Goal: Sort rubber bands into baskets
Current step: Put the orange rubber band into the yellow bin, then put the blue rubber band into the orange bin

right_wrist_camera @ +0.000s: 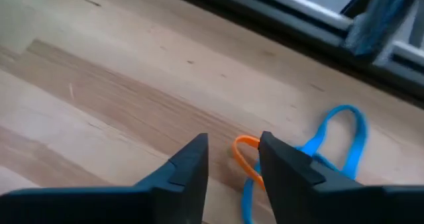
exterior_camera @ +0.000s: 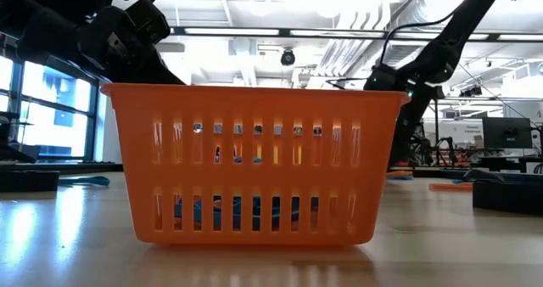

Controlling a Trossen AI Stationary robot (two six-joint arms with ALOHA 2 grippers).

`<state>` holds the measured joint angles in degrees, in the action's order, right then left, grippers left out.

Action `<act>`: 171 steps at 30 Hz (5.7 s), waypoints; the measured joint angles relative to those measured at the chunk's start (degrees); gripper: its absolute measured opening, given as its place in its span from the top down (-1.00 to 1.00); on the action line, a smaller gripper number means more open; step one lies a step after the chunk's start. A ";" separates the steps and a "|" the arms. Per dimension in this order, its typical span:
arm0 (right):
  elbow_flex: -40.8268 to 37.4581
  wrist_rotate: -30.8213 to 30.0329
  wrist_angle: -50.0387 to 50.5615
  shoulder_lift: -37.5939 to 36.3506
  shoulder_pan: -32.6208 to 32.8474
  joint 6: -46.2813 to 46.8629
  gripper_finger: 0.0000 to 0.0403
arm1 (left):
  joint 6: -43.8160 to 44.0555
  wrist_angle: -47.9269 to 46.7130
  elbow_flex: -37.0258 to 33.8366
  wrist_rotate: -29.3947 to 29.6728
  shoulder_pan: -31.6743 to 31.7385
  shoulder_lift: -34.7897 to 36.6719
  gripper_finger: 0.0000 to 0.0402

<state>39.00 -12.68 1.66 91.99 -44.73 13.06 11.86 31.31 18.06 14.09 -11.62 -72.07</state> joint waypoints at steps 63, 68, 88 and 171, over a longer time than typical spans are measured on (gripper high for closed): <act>0.26 7.00 2.75 2.72 1.09 -3.95 0.23 | 1.03 -0.30 0.00 0.01 0.00 -0.01 1.00; 0.21 7.10 2.90 2.71 2.43 -4.11 0.61 | 1.01 -0.39 0.00 0.02 0.00 -0.02 1.00; -0.09 3.33 5.18 -13.07 30.04 3.60 1.00 | 0.87 -0.61 0.00 0.02 0.00 -0.02 1.00; -1.54 -12.69 -26.54 -4.60 48.50 4.78 1.00 | -0.04 -0.88 0.02 1.66 0.00 -0.02 1.00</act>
<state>37.46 -25.37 -24.89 87.39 3.77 17.84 11.81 30.43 18.09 15.75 -11.62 -72.10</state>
